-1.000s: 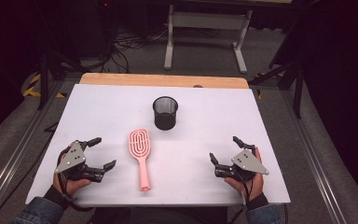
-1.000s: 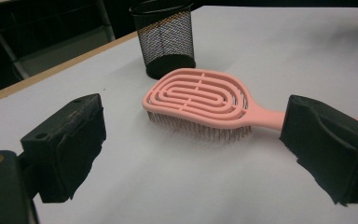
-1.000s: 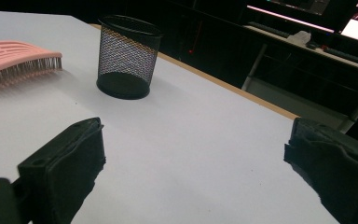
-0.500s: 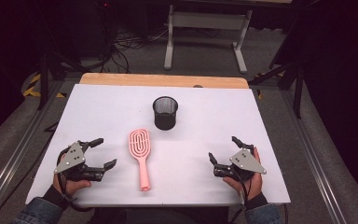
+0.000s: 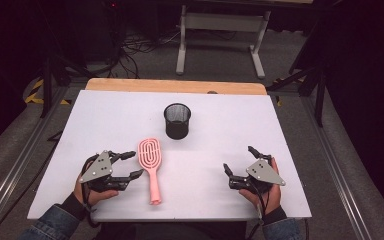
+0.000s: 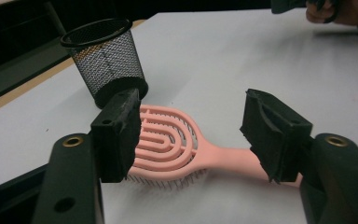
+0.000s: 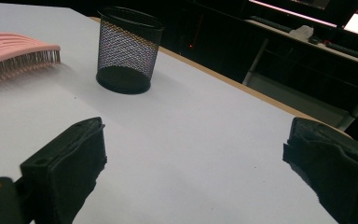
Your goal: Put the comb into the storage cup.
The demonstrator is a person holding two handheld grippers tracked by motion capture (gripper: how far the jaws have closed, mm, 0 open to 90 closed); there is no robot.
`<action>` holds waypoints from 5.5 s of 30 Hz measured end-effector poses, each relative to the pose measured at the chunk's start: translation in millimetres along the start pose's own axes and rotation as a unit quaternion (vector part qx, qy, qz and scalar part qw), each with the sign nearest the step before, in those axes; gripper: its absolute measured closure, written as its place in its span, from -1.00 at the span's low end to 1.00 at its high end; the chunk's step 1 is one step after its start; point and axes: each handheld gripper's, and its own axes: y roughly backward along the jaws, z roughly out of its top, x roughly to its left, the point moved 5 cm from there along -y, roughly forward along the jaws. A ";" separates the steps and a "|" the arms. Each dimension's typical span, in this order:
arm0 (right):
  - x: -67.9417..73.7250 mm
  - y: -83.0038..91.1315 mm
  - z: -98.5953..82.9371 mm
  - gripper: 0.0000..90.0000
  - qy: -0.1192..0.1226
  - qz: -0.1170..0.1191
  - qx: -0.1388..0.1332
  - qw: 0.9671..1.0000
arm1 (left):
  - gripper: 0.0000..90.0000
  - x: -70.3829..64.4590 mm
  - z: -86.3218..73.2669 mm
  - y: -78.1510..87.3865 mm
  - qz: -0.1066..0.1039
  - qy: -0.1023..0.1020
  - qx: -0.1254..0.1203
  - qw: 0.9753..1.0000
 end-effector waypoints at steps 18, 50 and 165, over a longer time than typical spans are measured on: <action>3.7 -4.9 -4.9 -0.86 0.011 0.014 0.022 1.000 | 1.00 -32.6 7.7 -49.4 -0.102 -0.061 0.121 0.985; 6.5 -6.9 -8.0 -0.83 0.024 0.022 0.041 0.999 | 1.00 -23.6 -20.5 -35.7 -0.116 -0.059 0.208 0.969; -3.7 -5.3 -5.3 -0.81 -0.001 -0.002 0.030 1.000 | -0.60 10.1 -13.1 -53.0 -0.044 0.038 0.303 0.951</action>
